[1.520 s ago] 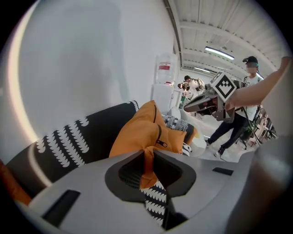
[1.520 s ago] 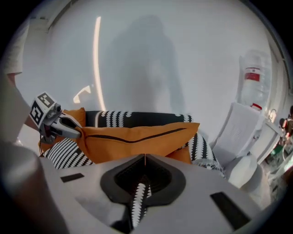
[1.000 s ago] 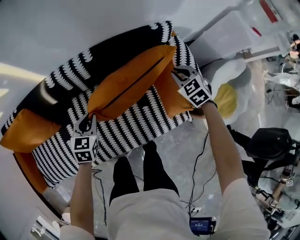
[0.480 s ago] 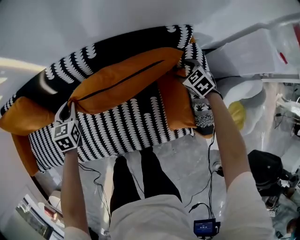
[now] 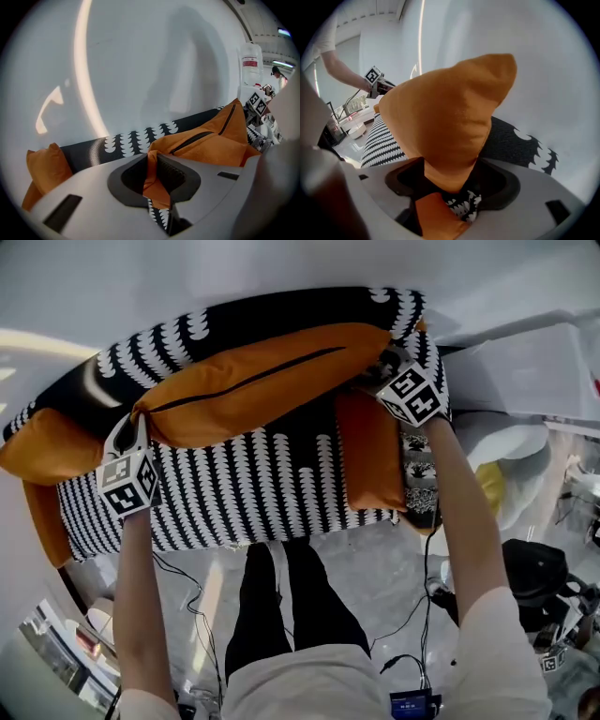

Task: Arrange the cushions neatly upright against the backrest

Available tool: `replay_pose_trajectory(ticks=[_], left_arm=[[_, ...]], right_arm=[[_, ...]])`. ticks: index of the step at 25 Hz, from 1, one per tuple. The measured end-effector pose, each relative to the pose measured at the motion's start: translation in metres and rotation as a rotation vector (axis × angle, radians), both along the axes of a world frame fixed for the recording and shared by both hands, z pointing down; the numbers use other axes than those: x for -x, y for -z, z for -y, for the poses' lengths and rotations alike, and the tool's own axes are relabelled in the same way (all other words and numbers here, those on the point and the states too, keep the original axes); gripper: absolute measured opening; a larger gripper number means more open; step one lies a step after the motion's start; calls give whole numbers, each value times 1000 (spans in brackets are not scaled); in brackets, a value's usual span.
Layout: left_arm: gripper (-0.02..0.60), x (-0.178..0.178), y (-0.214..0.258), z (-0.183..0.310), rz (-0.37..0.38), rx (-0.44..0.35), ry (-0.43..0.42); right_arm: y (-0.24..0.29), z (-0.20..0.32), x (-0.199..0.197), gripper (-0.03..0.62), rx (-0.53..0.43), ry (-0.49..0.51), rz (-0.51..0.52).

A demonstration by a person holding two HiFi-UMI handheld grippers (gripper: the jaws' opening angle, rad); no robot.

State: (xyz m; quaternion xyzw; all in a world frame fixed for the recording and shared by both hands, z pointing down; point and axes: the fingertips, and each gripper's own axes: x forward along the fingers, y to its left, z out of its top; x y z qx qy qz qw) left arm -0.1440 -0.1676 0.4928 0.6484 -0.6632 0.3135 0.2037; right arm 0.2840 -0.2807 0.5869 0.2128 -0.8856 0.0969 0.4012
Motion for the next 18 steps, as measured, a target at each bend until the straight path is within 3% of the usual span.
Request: replay_pose_trajectory(ticks=[1,4,6,14,18], left_arm=[[66,3,0,2,-5,-6,9],[64,13,-1,10,-32,-17,39],[63,16,-7,13,-64,-15,50],[63,-10,21,35,-118,-41,-50],[60,-26,20,54,-155,-4,-102]], right_arm=[[0,1,9,339,-4,7,12],[3,1,36,192,-22,12,40],[0,-2,39,157,5,-19,66],[26,-22,3,127,144,-154,169],[29,-31,-19,120,230,-195,160]])
